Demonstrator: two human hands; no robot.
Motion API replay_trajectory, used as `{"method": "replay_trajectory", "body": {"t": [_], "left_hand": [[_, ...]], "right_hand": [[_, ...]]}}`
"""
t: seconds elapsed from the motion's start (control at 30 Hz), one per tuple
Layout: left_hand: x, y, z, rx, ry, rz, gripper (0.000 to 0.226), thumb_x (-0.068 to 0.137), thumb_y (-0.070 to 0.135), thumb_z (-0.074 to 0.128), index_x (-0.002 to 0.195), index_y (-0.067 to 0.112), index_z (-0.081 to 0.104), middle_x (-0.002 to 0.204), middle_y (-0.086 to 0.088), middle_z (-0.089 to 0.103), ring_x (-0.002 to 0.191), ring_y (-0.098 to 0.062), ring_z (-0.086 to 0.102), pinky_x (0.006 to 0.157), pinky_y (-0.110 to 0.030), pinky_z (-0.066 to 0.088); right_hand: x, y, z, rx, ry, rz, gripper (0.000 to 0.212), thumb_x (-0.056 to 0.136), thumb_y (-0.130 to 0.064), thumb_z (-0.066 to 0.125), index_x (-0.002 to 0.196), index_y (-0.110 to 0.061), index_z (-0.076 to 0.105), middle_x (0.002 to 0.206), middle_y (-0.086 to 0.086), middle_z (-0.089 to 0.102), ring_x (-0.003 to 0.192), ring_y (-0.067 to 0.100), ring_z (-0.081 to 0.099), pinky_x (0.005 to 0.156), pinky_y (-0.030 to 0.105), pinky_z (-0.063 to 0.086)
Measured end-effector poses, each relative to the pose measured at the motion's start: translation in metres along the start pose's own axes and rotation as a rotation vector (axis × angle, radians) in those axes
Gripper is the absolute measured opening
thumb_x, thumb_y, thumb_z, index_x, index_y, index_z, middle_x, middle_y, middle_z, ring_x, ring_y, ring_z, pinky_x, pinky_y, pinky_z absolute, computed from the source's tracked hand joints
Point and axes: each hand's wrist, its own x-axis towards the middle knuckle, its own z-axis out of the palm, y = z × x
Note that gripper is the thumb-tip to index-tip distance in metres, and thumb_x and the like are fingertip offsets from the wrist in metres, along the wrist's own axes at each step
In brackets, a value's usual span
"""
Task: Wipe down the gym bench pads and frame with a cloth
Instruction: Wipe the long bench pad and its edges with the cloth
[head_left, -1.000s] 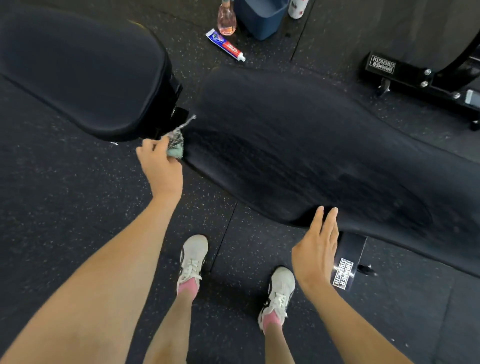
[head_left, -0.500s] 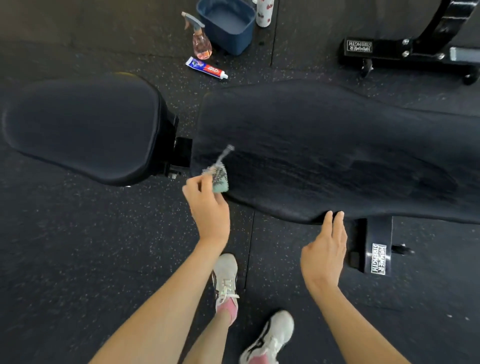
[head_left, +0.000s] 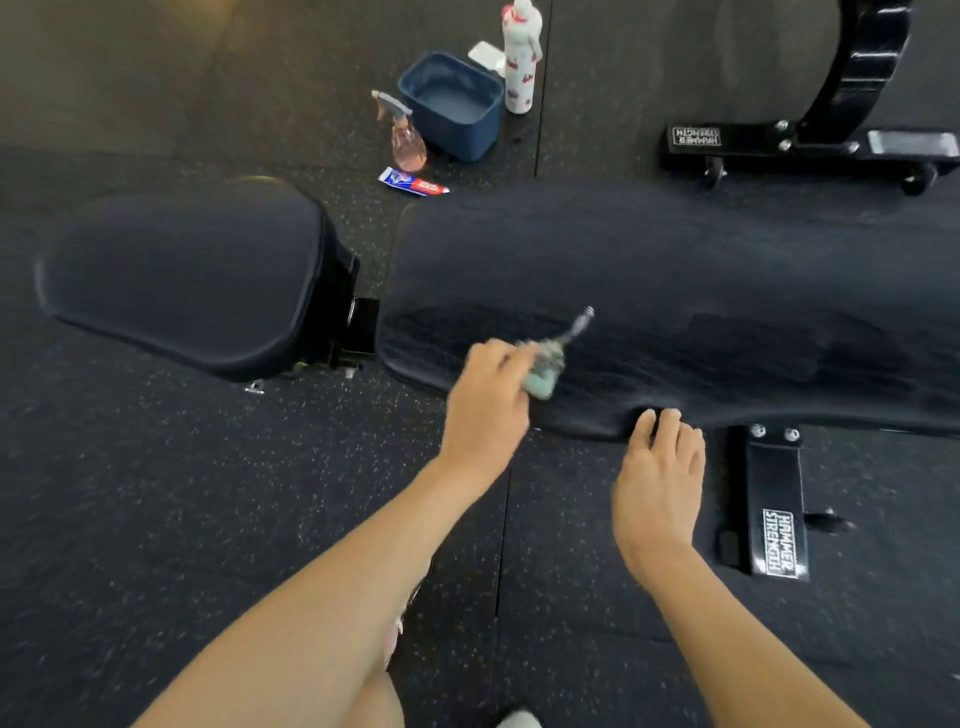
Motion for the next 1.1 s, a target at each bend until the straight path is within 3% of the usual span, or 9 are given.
{"method": "replay_trajectory", "body": {"t": [0.07, 0.1, 0.23, 0.4, 0.47, 0.57, 0.73, 0.83, 1.1], "left_hand": [[0.009, -0.012, -0.002, 0.073, 0.12, -0.163, 0.035, 0.078, -0.009, 0.058, 0.112, -0.001, 0.062, 0.1, -0.014, 0.056, 0.093, -0.027, 0.046, 0.06, -0.038, 0.047], [0.009, -0.015, 0.001, 0.118, 0.134, -0.159, 0.035, 0.075, -0.01, 0.062, 0.109, -0.001, 0.063, 0.098, -0.014, 0.057, 0.09, -0.031, 0.049, 0.059, -0.039, 0.049], [-0.015, -0.007, 0.034, 0.133, 0.12, 0.14, 0.039, 0.067, -0.012, 0.067, 0.104, 0.001, 0.066, 0.091, -0.012, 0.059, 0.082, -0.029, 0.051, 0.056, -0.033, 0.05], [-0.029, -0.019, 0.057, 0.037, 0.218, 0.41, 0.042, 0.073, -0.01, 0.05, 0.109, 0.0, 0.067, 0.093, -0.012, 0.062, 0.085, -0.023, 0.046, 0.063, -0.033, 0.051], [-0.031, -0.021, 0.065, -0.005, 0.294, 0.442, 0.041, 0.074, -0.008, 0.046, 0.108, 0.0, 0.067, 0.093, -0.013, 0.062, 0.086, -0.023, 0.045, 0.07, -0.035, 0.049], [-0.036, -0.012, 0.084, -0.059, 0.445, 0.358, 0.039, 0.07, -0.004, 0.048, 0.103, 0.002, 0.069, 0.095, -0.011, 0.063, 0.091, -0.022, 0.046, 0.078, -0.035, 0.042], [-0.036, -0.016, 0.115, -0.079, 0.702, 0.331, 0.035, 0.073, 0.002, 0.053, 0.102, 0.01, 0.069, 0.099, -0.006, 0.064, 0.096, -0.02, 0.048, 0.086, -0.033, 0.032], [-0.034, -0.02, 0.126, -0.096, 0.799, 0.36, 0.04, 0.074, 0.002, 0.051, 0.108, 0.019, 0.064, 0.106, 0.003, 0.055, 0.097, -0.018, 0.048, 0.085, -0.034, 0.027], [-0.039, -0.021, 0.149, -0.134, 0.924, 0.354, 0.049, 0.076, -0.005, 0.045, 0.113, 0.027, 0.056, 0.111, 0.008, 0.046, 0.101, -0.016, 0.046, 0.087, -0.036, 0.032]], "right_hand": [[-0.003, 0.007, 0.005, 0.021, 0.079, 0.007, 0.07, 0.061, 0.014, 0.075, 0.127, 0.007, 0.053, 0.125, 0.028, 0.049, 0.111, 0.037, 0.041, 0.11, 0.055, 0.031], [-0.005, 0.009, 0.008, 0.042, 0.119, 0.01, 0.073, 0.06, 0.015, 0.075, 0.129, 0.004, 0.054, 0.127, 0.027, 0.049, 0.115, 0.035, 0.04, 0.112, 0.054, 0.028], [-0.017, 0.007, 0.027, 0.213, 0.272, 0.05, 0.089, 0.056, 0.026, 0.064, 0.138, -0.003, 0.048, 0.142, 0.027, 0.04, 0.132, 0.034, 0.03, 0.115, 0.054, 0.022], [-0.016, -0.009, 0.067, 0.283, 0.473, 0.126, 0.097, 0.059, 0.029, 0.049, 0.147, -0.009, 0.028, 0.155, 0.018, 0.023, 0.145, 0.031, 0.018, 0.12, 0.047, 0.012], [-0.006, -0.018, 0.077, 0.346, 0.59, 0.158, 0.094, 0.058, 0.029, 0.044, 0.143, -0.009, 0.03, 0.154, 0.021, 0.026, 0.144, 0.032, 0.018, 0.121, 0.047, 0.01], [0.013, -0.029, 0.093, 0.412, 0.75, 0.189, 0.091, 0.058, 0.025, 0.051, 0.139, -0.012, 0.034, 0.151, 0.024, 0.03, 0.143, 0.033, 0.019, 0.12, 0.043, 0.007], [0.043, -0.029, 0.127, 0.371, 1.031, 0.228, 0.08, 0.069, 0.008, 0.077, 0.133, -0.02, 0.038, 0.146, 0.018, 0.039, 0.145, 0.021, 0.021, 0.116, 0.042, 0.015], [0.054, -0.03, 0.132, 0.37, 1.149, 0.22, 0.072, 0.071, 0.0, 0.081, 0.128, -0.021, 0.041, 0.139, 0.021, 0.048, 0.137, 0.029, 0.033, 0.109, 0.048, 0.027], [0.07, -0.027, 0.138, 0.394, 1.244, 0.196, 0.071, 0.069, -0.028, 0.085, 0.124, -0.023, 0.04, 0.14, 0.008, 0.039, 0.134, 0.028, 0.034, 0.101, 0.05, 0.032]]}}
